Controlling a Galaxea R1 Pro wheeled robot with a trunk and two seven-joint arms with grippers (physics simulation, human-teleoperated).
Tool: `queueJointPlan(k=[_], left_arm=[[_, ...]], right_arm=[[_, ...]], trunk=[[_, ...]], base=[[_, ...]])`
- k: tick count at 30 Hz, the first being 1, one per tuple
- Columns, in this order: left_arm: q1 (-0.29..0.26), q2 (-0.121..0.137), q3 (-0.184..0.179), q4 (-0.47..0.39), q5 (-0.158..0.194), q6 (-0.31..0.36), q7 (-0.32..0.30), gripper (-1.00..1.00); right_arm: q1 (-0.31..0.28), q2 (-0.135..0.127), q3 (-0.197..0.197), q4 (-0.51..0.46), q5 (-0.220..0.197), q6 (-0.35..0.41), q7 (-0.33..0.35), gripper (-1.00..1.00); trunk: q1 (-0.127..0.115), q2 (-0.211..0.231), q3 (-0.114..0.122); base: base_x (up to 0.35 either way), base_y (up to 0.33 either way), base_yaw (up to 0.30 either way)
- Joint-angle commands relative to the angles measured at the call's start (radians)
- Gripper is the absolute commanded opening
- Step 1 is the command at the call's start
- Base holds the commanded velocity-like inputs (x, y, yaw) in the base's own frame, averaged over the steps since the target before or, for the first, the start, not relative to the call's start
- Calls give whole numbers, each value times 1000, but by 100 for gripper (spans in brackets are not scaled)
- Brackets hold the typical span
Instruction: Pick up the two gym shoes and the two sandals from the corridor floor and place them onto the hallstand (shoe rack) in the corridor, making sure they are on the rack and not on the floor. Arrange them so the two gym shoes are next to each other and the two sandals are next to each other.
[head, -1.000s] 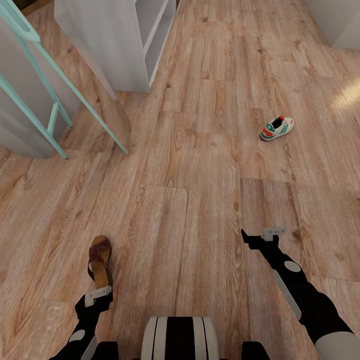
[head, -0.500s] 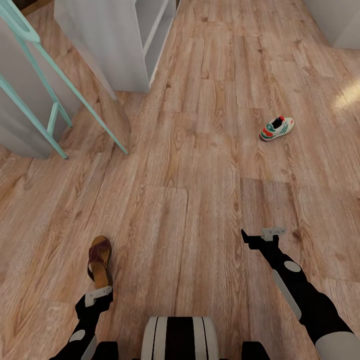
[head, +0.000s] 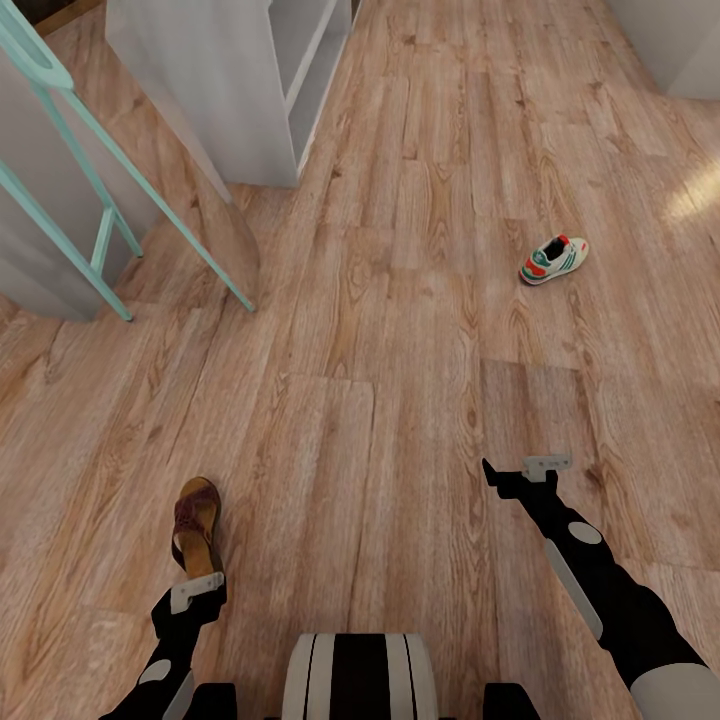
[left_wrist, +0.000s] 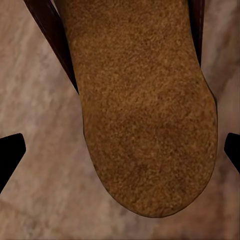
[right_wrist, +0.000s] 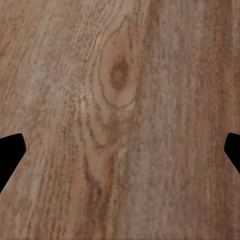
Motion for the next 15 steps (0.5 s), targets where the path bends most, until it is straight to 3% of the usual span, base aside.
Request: queueJointPlan(k=[1, 15], left_arm=[[-1, 0, 4, 1, -11, -4, 4, 100], [-1, 2, 8, 1, -11, -4, 2, 100]], right_arm=[[0, -1, 1, -1, -8, 4, 1, 100], [0, -1, 1, -1, -8, 5, 1, 100]], trunk=[[0, 0, 0], [0, 0, 0]], base=[[3, -1, 0], [0, 0, 0]])
